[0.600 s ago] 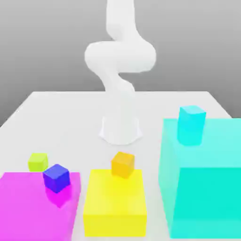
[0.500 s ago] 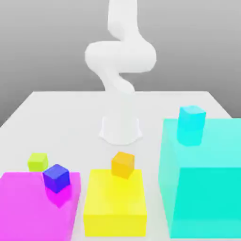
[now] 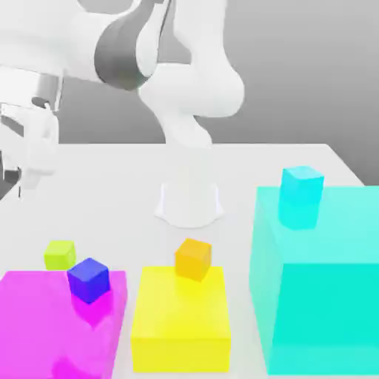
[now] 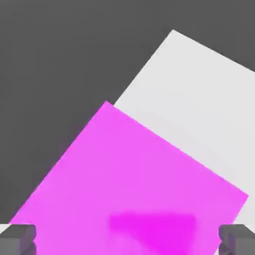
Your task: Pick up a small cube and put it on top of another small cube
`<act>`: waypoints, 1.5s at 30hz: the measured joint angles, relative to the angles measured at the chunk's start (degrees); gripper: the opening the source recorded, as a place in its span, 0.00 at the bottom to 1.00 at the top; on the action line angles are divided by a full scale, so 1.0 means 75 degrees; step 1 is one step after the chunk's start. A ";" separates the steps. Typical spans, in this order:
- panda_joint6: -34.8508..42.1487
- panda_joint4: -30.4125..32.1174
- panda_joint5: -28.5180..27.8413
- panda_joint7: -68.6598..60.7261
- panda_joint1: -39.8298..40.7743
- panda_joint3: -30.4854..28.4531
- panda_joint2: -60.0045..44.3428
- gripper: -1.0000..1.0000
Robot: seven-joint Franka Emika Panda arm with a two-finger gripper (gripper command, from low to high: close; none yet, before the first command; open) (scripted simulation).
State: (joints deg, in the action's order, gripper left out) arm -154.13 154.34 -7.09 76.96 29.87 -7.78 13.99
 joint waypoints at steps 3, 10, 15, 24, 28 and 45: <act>-0.0441 0.0439 0.0061 0.0456 0.0426 -0.0318 -0.0612 0.50; -0.1576 0.1219 0.1235 0.0594 0.1324 -0.0724 -0.2151 0.50; -0.2669 0.0997 0.2343 -0.0176 0.2011 0.0370 -0.3522 0.50; -0.2815 0.0969 0.2324 -0.0163 0.2206 0.0564 -0.3686 0.00; -0.2005 0.1166 0.1570 0.0400 0.1874 0.0043 -0.2674 0.00; 0.1533 -0.0087 0.1245 0.5670 0.0487 0.2031 -0.0368 0.00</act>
State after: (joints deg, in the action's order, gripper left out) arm -142.64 153.68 2.25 119.48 33.53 7.46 11.23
